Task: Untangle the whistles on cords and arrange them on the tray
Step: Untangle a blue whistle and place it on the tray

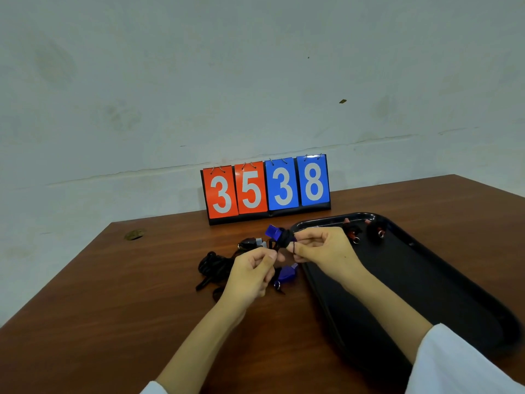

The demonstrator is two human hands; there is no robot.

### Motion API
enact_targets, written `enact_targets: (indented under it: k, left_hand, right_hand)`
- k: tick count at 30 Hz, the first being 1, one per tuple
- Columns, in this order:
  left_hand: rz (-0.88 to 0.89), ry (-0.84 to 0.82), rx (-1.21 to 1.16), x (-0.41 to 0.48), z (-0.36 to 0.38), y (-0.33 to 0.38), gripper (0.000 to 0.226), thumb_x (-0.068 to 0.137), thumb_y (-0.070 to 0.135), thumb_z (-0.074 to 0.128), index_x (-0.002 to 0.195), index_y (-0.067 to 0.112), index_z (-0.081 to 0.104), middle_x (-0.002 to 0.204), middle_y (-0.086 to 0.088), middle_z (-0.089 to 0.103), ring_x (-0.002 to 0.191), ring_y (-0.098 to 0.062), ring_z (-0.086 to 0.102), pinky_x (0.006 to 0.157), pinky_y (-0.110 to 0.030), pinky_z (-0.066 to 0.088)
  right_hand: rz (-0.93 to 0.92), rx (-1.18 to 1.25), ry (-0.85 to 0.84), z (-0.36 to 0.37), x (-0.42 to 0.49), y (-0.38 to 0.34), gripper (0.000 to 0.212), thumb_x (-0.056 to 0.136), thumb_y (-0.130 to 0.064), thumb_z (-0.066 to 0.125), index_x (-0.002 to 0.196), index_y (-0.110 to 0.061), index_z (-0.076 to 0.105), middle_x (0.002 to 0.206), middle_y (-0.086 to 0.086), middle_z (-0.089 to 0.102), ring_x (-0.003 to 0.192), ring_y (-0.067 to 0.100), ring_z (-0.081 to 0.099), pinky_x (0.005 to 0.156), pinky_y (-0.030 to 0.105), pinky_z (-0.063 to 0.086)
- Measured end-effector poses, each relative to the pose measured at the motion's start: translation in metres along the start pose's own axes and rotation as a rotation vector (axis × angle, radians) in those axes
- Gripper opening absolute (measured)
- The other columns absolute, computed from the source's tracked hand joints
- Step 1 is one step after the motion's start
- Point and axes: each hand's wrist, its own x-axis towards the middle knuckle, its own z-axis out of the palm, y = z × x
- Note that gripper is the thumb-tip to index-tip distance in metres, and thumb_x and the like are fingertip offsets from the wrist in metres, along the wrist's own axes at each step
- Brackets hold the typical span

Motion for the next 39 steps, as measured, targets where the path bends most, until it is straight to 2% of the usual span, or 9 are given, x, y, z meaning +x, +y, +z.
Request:
enact_targets:
  k: [4,8,11,15,19,26,31,35,39]
  left_hand:
    - [0.088,0.066,0.243,0.0,0.006,-0.002,0.021,0.098,0.02,0.047,0.103,0.017,0.067,0.056,0.007,0.049,0.04,0.002,0.042,0.048,-0.013,0.032]
    - [0.152,0.143,0.443,-0.004,0.009,-0.002,0.01,0.093,0.023,0.056,0.094,0.028,0.065,0.067,0.015,0.058,0.062,0.002,0.054,0.065,-0.015,0.041]
    - [0.182,0.189,0.497,-0.006,0.008,0.0,0.009,0.09,0.025,0.06,0.084,0.032,0.063,0.072,0.016,0.06,0.063,-0.002,0.055,0.067,-0.018,0.044]
    - [0.243,0.268,0.484,-0.007,0.008,0.0,0.011,0.086,0.019,0.065,0.091,0.029,0.067,0.083,0.02,0.061,0.076,-0.007,0.063,0.079,-0.023,0.052]
    - [0.335,0.298,0.431,-0.009,0.008,0.003,0.025,0.084,0.015,0.068,0.086,0.039,0.062,0.086,0.017,0.064,0.08,-0.007,0.065,0.078,-0.023,0.053]
    - [0.436,0.351,0.436,-0.008,0.007,0.0,0.02,0.088,0.012,0.062,0.103,0.024,0.07,0.094,0.02,0.061,0.097,0.005,0.056,0.081,-0.013,0.048]
    - [0.256,0.426,0.229,-0.011,0.008,0.009,0.039,0.083,0.012,0.069,0.111,0.036,0.056,0.088,0.017,0.064,0.087,0.005,0.061,0.075,-0.011,0.049]
    - [0.215,0.473,0.146,-0.009,0.005,0.011,0.025,0.078,0.012,0.073,0.086,0.033,0.061,0.079,0.012,0.067,0.079,0.003,0.063,0.069,-0.007,0.049]
    - [0.222,0.465,0.176,-0.008,0.003,0.009,0.018,0.081,0.011,0.069,0.088,0.028,0.068,0.08,0.015,0.067,0.079,0.011,0.06,0.069,-0.002,0.045]
  right_hand:
    - [-0.01,-0.169,0.105,-0.001,0.003,0.007,0.017,0.077,-0.011,0.072,0.089,-0.023,0.068,0.08,-0.004,0.07,0.074,0.008,0.067,0.069,0.022,0.056]
    - [-0.039,-0.351,0.161,-0.001,0.004,0.012,0.019,0.077,-0.016,0.072,0.095,-0.02,0.07,0.083,-0.008,0.068,0.078,0.003,0.063,0.071,0.017,0.052]
    - [-0.09,-0.481,0.159,0.0,0.003,0.015,0.019,0.078,-0.019,0.072,0.097,-0.019,0.07,0.087,-0.006,0.068,0.078,0.002,0.062,0.074,0.017,0.051]
    - [-0.126,-0.62,0.132,0.002,0.001,0.016,0.021,0.081,-0.023,0.07,0.101,-0.019,0.069,0.089,-0.006,0.068,0.078,0.002,0.061,0.076,0.018,0.051]
    - [-0.18,-0.732,0.12,0.003,-0.001,0.015,0.023,0.083,-0.025,0.068,0.105,-0.02,0.068,0.089,-0.007,0.065,0.074,0.001,0.054,0.072,0.014,0.046]
    - [-0.309,-0.836,0.028,0.011,-0.006,0.013,0.025,0.085,-0.027,0.065,0.108,-0.017,0.067,0.092,-0.001,0.063,0.076,0.003,0.045,0.073,0.019,0.043]
    - [-0.372,-0.869,-0.057,0.014,-0.009,0.011,0.027,0.087,-0.028,0.061,0.111,-0.017,0.066,0.1,0.0,0.063,0.087,0.011,0.057,0.08,0.024,0.047]
    - [-0.471,-0.878,-0.08,0.015,-0.01,0.012,0.024,0.084,-0.025,0.065,0.106,-0.015,0.069,0.094,0.0,0.065,0.084,0.014,0.061,0.076,0.028,0.051]
    - [-0.554,-0.881,-0.065,0.017,-0.011,0.014,0.019,0.076,-0.018,0.074,0.094,-0.013,0.073,0.08,0.001,0.066,0.07,0.015,0.062,0.064,0.028,0.053]
